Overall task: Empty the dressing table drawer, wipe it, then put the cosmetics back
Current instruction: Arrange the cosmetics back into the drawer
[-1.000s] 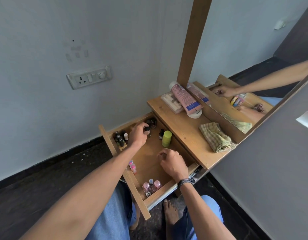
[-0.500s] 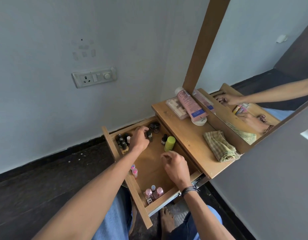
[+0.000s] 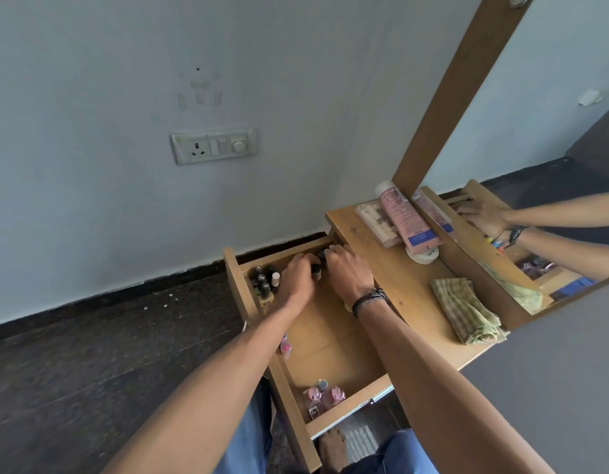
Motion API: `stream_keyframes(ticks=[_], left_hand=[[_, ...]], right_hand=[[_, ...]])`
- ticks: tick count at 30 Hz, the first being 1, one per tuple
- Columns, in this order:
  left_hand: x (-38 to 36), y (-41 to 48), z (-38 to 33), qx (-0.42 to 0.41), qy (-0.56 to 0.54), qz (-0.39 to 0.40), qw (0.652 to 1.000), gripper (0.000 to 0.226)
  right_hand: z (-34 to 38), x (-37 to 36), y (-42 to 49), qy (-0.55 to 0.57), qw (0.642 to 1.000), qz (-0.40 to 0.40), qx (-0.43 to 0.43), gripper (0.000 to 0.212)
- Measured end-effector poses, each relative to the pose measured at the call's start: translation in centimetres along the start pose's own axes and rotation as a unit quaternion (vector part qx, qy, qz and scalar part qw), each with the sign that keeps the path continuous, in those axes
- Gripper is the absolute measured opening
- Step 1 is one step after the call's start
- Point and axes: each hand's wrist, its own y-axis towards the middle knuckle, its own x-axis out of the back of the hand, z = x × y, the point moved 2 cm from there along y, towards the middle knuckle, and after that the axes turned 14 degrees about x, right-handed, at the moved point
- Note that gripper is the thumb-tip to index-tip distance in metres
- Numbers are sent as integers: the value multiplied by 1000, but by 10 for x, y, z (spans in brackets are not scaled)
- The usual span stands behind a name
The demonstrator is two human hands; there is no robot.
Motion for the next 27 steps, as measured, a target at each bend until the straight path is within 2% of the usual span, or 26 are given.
stream_keyframes(ticks=[7, 12, 19, 23, 27], left_hand=[[5, -4, -6, 5, 50, -16, 999, 32], [7, -4, -7, 1, 44, -14, 999, 31], [6, -2, -6, 9, 32, -16, 999, 33], [5, 0, -5, 2, 24, -21, 999, 35], [1, 2, -4, -15, 4, -19, 1000, 24]], right_hand=[[-2, -10, 11, -9, 1000, 11, -16, 17], [0, -11, 18, -19, 999, 18, -28, 24], [4, -12, 14, -36, 998, 34, -45, 22], [9, -4, 7, -40, 998, 5, -38, 23], [11, 11, -12, 9, 996, -73, -53, 24]])
